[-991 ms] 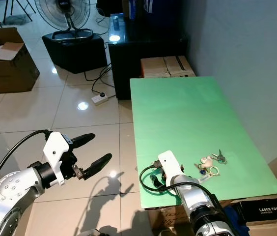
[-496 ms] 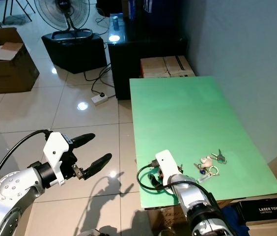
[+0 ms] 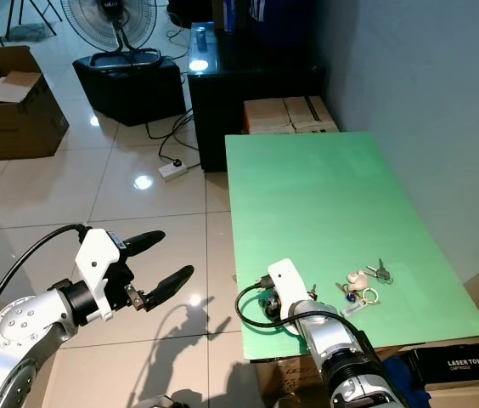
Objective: Hang keys on a hook
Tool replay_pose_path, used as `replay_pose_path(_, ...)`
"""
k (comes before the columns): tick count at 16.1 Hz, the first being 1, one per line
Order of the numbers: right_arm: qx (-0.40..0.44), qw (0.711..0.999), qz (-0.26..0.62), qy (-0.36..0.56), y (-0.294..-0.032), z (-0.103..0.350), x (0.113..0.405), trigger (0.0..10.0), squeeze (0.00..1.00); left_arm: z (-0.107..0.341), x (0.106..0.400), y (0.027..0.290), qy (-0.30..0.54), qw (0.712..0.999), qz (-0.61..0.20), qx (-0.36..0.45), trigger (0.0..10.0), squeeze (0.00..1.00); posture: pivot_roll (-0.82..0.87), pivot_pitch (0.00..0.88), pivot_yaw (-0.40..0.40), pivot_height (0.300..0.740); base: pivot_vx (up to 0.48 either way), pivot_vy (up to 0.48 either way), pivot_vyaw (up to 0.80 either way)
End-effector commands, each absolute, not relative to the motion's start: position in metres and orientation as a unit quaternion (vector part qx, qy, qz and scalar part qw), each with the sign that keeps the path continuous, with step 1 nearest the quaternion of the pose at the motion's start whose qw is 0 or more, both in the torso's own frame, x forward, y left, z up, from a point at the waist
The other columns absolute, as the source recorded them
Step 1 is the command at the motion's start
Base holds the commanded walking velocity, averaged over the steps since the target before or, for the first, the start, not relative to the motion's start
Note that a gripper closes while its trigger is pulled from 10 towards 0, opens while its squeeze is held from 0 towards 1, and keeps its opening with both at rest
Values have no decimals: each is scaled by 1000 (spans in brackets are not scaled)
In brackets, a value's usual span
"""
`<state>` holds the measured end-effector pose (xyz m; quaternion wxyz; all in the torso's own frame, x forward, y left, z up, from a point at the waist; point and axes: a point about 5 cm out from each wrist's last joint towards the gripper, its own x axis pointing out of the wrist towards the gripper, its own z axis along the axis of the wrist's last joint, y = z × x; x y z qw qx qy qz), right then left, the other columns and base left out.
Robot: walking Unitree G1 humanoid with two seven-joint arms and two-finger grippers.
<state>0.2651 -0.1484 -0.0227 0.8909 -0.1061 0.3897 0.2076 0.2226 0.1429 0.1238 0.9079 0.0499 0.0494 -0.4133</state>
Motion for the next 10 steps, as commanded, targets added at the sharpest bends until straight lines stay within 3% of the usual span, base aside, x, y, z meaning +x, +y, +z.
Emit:
replay_pose_path(1, -106, 891, 208, 389, -148, -22, 266, 0, 0, 125, 223, 141, 50, 906, -416, 60, 10000, 0, 48, 59, 40, 740, 0, 0, 0)
replay_pose_path(10, -102, 897, 211, 374, -147, -16, 272, 0, 0, 125, 226, 141, 45, 909, -410, 61, 10000, 0, 44, 51, 35, 740, 0, 0, 0)
